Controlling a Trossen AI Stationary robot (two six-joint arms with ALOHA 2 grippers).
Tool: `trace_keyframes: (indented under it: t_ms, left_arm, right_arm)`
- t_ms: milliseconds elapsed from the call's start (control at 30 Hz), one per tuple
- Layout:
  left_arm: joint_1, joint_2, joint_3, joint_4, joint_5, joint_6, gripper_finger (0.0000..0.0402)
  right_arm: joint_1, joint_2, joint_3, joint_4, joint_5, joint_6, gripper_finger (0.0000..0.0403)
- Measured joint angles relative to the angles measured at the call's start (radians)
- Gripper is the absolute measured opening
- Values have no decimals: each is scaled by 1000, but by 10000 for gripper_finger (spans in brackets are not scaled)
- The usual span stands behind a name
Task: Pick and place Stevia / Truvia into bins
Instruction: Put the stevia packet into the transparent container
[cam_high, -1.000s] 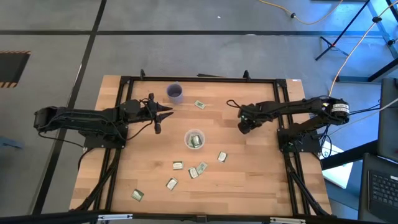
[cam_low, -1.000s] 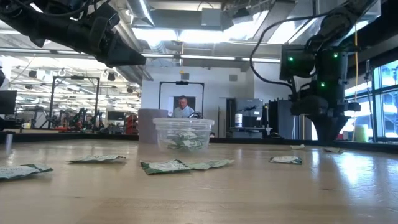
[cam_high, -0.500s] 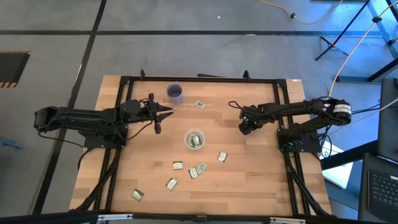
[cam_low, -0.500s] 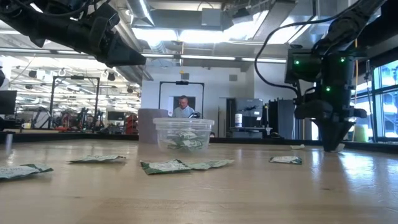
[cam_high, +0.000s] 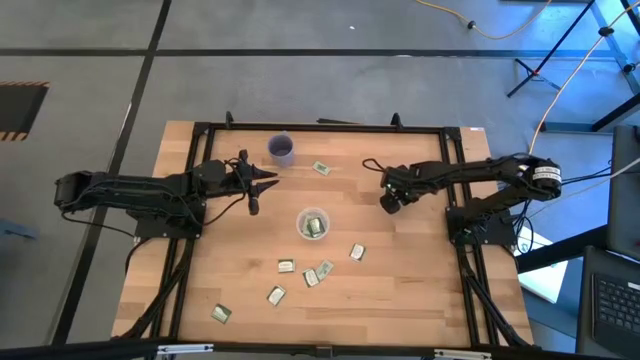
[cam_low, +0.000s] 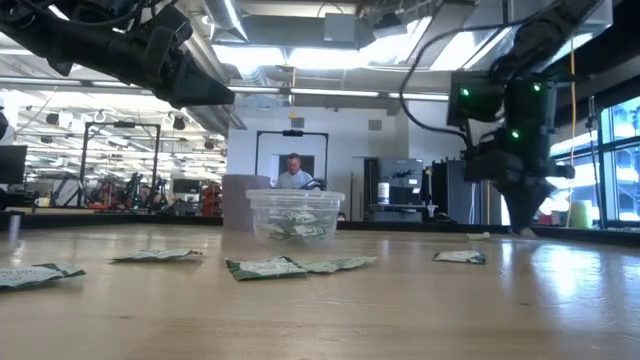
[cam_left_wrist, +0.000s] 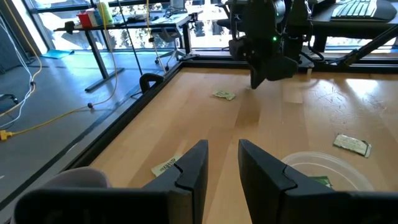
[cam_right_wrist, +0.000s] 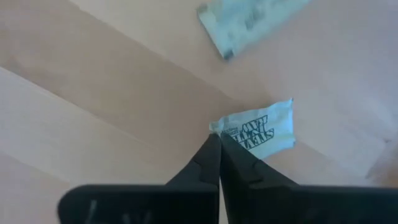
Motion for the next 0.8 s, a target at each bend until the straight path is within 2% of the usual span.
trace_keyframes:
  t_ms: [200,400,600,800]
  left_arm:
    - [0,0,0,0,0,0,84]
    - [0,0,0,0,0,0,84]
    - [0,0,0,0,0,0,84]
    - [0,0,0,1,0,0,84]
  right_arm:
    - [23,-1,116,18,30,-62,2]
    - [127,-3,222,242,-4,-166,2]
    - [256,10,289,518,-48,-381,1]
    - [356,114,403,575,-48,-521,1]
